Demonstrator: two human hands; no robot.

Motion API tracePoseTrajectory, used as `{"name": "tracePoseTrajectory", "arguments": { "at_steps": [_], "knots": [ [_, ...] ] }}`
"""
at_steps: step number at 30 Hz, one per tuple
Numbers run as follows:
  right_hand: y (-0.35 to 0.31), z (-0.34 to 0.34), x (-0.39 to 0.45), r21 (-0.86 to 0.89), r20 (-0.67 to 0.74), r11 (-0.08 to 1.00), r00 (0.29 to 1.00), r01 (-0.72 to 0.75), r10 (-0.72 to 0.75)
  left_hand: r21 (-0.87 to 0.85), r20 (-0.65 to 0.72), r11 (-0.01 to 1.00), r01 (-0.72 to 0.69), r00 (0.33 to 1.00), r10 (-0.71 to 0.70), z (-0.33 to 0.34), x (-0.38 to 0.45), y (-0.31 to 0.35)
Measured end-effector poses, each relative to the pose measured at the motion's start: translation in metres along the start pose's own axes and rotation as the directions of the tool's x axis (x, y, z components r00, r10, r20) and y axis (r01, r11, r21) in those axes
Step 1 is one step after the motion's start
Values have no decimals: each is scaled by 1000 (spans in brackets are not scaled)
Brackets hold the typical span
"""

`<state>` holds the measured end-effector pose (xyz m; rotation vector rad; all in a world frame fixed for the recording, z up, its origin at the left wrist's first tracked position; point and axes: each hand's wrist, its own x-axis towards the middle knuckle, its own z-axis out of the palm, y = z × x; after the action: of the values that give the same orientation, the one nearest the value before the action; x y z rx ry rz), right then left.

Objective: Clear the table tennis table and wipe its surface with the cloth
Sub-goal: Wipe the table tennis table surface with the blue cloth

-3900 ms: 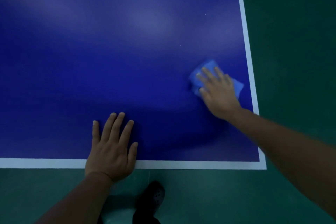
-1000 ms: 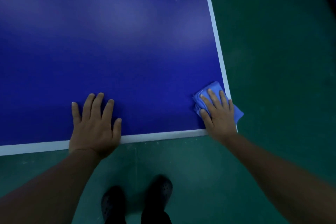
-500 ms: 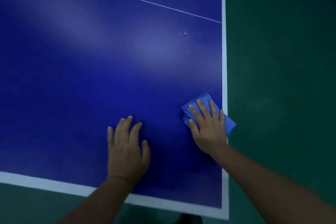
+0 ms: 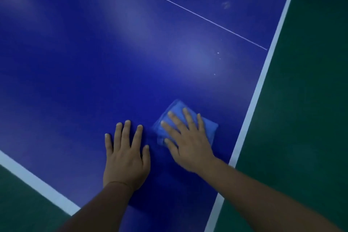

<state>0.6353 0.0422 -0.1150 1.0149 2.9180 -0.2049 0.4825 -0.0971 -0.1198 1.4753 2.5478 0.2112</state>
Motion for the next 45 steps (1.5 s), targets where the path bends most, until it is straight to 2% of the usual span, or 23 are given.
{"name": "tracePoseTrajectory", "arguments": {
  "at_steps": [1, 2, 4, 6, 9, 11, 14, 17, 19, 21, 23, 26, 28, 30, 32, 33, 34, 35, 37, 39, 41, 43, 45],
  "knots": [
    [13, 0, 1, -5, 14, 995, 995, 101, -101, 1, -6, 1000, 0, 1000, 0, 0, 0, 0],
    [34, 2, 6, -13, -1, 995, 995, 104, -104, 1, -8, 1000, 0, 1000, 0, 1, 1, 0],
    [80, -4, 16, -39, -41, 993, 993, -113, 111, 0, -22, 1000, -1, 1000, 1, 2, 1, 0],
    [113, -15, 24, -7, -12, 931, 931, -365, 365, -1, -36, 1000, -3, 999, 3, 2, 1, 0],
    [99, -21, 34, -8, 22, 887, 886, -462, 462, -2, -46, 1000, 4, 999, -5, 3, 1, 1],
    [63, -19, 49, -20, 40, 928, 927, -373, 373, -15, -44, 1000, 11, 999, -11, 3, 1, 1],
    [4, -11, 91, 12, 29, 995, 995, -99, 98, -19, -54, 1000, 15, 998, -16, 3, 1, 2],
    [-25, -12, 132, 32, 16, 994, 994, 107, -107, -15, -78, 1000, 22, 997, -23, 2, 1, 3],
    [-4, -13, 158, 12, 29, 990, 989, 142, -143, -10, -83, 1000, 23, 996, -24, 3, 2, 3],
    [43, -16, 177, -2, -7, 1000, 1000, 30, -30, -7, -85, 1000, 29, 996, -30, 2, 2, 3],
    [106, -24, 185, 13, -73, 985, 982, -173, 174, -4, -86, 999, 33, 996, -33, 2, 1, 4],
    [179, -40, 176, 100, 17, 851, 856, -516, 517, -7, -83, 999, 39, 996, -40, 1, 2, 4],
    [174, -40, 168, 128, 9, 773, 780, -622, 626, -11, -71, 999, 46, 996, -47, 0, 2, 6],
    [124, -33, 156, 139, -30, 864, 870, -484, 492, -15, -70, 998, 66, 995, -67, -1, 3, 8],
    [73, -21, 125, 69, -60, 991, 991, -116, 120, -14, -78, 997, 80, 994, -81, -2, 1, 9],
    [64, -16, 109, 25, -25, 998, 998, 55, -54, -13, -82, 996, 88, 993, -88, -2, 1, 10],
    [74, -16, 100, -10, 12, 992, 992, 129, -129, -14, -84, 995, 99, 991, -100, -3, 2, 11],
    [99, -17, 99, -24, 28, 992, 992, 121, -121, -15, -85, 993, 119, 989, -119, -4, 3, 14],
    [164, -25, 99, -54, -20, 996, 997, -75, 74, -35, -96, 981, 190, 977, -192, -6, 7, 25],
    [222, -38, 105, -5, -26, 945, 944, -328, 328, -80, -126, 949, 307, 941, -315, -5, 14, 44],
    [233, -45, 110, 92, 41, 871, 876, -483, 481, -134, -147, 901, 412, 891, -429, -4, 22, 66],
    [196, -40, 106, 62, 15, 897, 899, -437, 437, -167, -151, 869, 465, 859, -489, -1, 34, 85],
    [149, -29, 83, 6, -47, 995, 994, -103, 103, -189, -150, 843, 503, 834, -531, 1, 51, 99]
  ]
}}
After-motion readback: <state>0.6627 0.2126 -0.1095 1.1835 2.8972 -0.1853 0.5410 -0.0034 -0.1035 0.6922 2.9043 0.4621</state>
